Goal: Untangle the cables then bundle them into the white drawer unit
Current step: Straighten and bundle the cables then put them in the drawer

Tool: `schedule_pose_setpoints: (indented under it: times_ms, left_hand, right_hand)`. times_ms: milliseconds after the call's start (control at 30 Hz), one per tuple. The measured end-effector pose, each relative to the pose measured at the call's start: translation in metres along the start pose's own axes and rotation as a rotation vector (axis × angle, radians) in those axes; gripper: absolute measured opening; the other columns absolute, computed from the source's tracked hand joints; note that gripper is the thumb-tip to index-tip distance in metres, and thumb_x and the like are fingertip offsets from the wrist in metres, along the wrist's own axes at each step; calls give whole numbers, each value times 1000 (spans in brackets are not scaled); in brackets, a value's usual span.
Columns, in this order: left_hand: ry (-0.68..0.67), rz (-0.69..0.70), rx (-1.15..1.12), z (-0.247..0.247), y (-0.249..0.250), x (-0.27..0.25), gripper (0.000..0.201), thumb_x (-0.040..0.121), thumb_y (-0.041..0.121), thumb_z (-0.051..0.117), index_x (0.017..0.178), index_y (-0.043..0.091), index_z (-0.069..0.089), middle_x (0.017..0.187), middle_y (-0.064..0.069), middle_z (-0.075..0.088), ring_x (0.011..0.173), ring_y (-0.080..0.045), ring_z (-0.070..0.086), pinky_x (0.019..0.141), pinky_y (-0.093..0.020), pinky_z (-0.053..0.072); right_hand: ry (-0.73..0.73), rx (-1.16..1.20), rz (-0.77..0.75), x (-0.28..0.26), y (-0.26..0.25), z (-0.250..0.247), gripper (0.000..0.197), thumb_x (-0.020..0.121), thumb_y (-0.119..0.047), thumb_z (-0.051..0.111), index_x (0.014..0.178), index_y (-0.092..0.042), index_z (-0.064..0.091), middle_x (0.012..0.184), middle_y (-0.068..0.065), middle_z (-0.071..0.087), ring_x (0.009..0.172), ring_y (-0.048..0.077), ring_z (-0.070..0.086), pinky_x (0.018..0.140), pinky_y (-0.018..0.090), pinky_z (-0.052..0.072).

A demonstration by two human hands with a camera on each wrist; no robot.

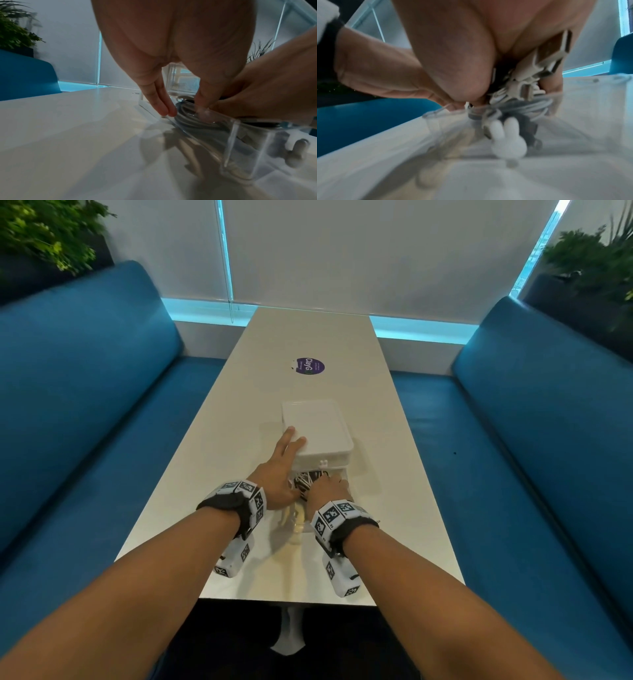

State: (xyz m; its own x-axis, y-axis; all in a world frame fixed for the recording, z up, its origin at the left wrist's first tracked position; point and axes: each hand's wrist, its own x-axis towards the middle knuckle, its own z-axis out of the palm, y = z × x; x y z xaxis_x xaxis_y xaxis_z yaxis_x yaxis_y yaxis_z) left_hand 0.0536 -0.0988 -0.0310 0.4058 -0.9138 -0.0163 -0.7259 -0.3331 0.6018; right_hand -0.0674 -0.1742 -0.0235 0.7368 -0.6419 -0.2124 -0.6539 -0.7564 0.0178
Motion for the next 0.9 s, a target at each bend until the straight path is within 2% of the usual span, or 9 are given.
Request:
schedule_pose_setpoints:
  times_ms: [67,200,333,467,533,633,700,833,900]
  left_hand:
    - [2,-8,47,-2,1,-1,104,79,20,77,157,33,9,161,23,-21,83,-22,63,77,-36,56]
    - [9,-46,144,-3,3,1,102,80,28,75,156,32,7,161,20,-20,97,-31,66,81,-41,56]
    - [-15,-76,232,-5,8,4,101,81,23,71,156,32,4,161,17,-23,87,-34,68,77,-43,57]
    - [-10,-71,245,-3,8,4,99,81,28,70,154,33,3,161,19,-23,89,-34,68,77,-44,57]
    - [2,-60,214,-2,7,5,97,82,33,70,154,32,5,161,20,-21,100,-32,67,81,-44,57]
    - [19,-51,149,-2,8,7,89,86,38,66,156,26,12,163,16,-16,117,-28,60,89,-42,54]
    - [30,-53,167,-2,10,8,87,87,40,67,156,25,14,164,13,-14,112,-30,62,88,-42,54]
    - [81,-59,253,1,16,8,83,83,32,76,147,21,24,163,4,-5,95,-34,66,80,-41,55]
    - [112,-65,306,1,23,9,80,79,30,81,139,19,29,161,-1,3,95,-34,64,79,-43,54]
  right_hand:
    - [3,73,18,0,2,5,41,103,-31,43,130,0,48,131,18,49,119,33,47,100,39,42]
    - [-2,195,37,2,10,7,68,97,-50,35,141,1,36,144,21,38,129,34,37,108,43,34]
    - [37,25,-57,-1,26,-6,66,96,-49,20,136,-7,50,138,15,45,125,31,34,103,45,27]
    - [-82,16,-23,0,32,-14,43,95,-34,40,125,-10,60,137,13,39,121,31,38,100,43,35]
    - [-152,76,-51,-1,31,-20,34,97,-26,48,123,-8,59,133,13,51,118,32,53,98,42,46]
    - [-79,175,-57,5,35,-28,24,98,-20,51,114,-6,63,114,13,66,102,30,65,84,35,52]
    - [-5,288,32,10,41,-27,19,94,-22,60,105,-7,64,106,14,67,88,29,66,71,31,52]
    - [38,572,165,16,52,-15,36,79,-32,80,102,-13,60,98,7,66,77,23,59,52,24,39]
    - [51,597,180,16,55,-15,44,76,-36,83,106,-13,60,100,6,66,79,22,58,54,25,40]
